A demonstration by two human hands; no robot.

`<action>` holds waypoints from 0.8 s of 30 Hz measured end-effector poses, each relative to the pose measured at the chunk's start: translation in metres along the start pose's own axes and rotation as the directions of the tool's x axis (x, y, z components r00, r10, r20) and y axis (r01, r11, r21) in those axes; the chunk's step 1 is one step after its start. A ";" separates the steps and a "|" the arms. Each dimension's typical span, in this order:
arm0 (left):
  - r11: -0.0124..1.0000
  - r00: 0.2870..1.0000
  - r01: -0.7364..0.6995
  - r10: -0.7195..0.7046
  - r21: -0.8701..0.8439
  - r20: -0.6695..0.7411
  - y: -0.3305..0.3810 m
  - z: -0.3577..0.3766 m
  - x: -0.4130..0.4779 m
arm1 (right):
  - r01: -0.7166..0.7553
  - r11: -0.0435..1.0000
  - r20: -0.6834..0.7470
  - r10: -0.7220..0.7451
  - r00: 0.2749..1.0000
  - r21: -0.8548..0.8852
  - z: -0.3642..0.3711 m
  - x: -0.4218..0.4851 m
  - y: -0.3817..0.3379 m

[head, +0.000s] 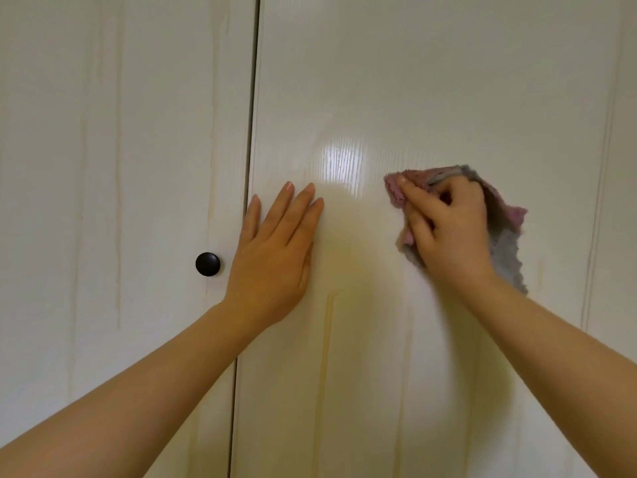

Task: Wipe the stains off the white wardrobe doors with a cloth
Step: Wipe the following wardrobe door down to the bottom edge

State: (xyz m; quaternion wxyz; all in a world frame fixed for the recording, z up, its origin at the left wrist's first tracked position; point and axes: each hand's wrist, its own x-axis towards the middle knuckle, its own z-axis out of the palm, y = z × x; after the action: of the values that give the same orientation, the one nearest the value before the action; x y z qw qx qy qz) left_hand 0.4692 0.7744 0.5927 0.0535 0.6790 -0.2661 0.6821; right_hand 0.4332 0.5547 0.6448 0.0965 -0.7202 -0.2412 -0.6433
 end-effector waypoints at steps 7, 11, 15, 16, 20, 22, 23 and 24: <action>0.999 0.999 -0.032 0.031 0.024 0.021 0.010 0.004 0.007 | 0.463 0.882 0.281 -0.468 0.838 0.088 -0.004 -0.052 -0.001; 0.996 0.999 -0.037 0.035 0.086 0.031 0.010 0.008 0.007 | 0.001 1.000 0.002 -0.001 1.000 -0.025 -0.004 0.007 0.016; 0.993 0.999 -0.041 0.039 0.113 0.020 0.012 0.009 0.006 | 0.159 0.987 0.152 -0.159 0.976 0.011 0.008 -0.042 -0.007; 0.993 0.999 -0.043 0.041 0.111 0.022 0.012 0.009 0.006 | 0.244 0.969 0.269 -0.248 0.931 0.048 0.002 -0.053 -0.012; 0.995 0.999 -0.025 0.022 0.101 0.028 0.011 0.008 0.005 | 0.217 0.976 0.120 -0.220 0.968 0.031 -0.007 -0.034 -0.001; 0.994 1.000 -0.026 0.024 0.104 0.019 0.011 0.009 0.007 | -0.056 0.998 -0.058 0.055 0.997 -0.023 -0.004 -0.032 0.000; 0.994 0.999 -0.030 0.028 0.107 0.023 0.014 0.008 0.005 | -0.081 0.994 -0.058 0.077 0.995 -0.068 -0.002 -0.044 -0.006; 0.994 1.000 -0.023 0.021 0.108 0.021 0.012 0.007 0.007 | -0.012 0.998 0.031 0.014 0.999 -0.061 0.001 -0.054 -0.010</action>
State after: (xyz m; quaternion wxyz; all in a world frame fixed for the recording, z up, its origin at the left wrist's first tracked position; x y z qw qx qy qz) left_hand 0.4701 0.7588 0.5955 0.0065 0.6846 -0.2366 0.6895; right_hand 0.4266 0.5519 0.5907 0.0752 -0.7343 -0.2183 -0.6384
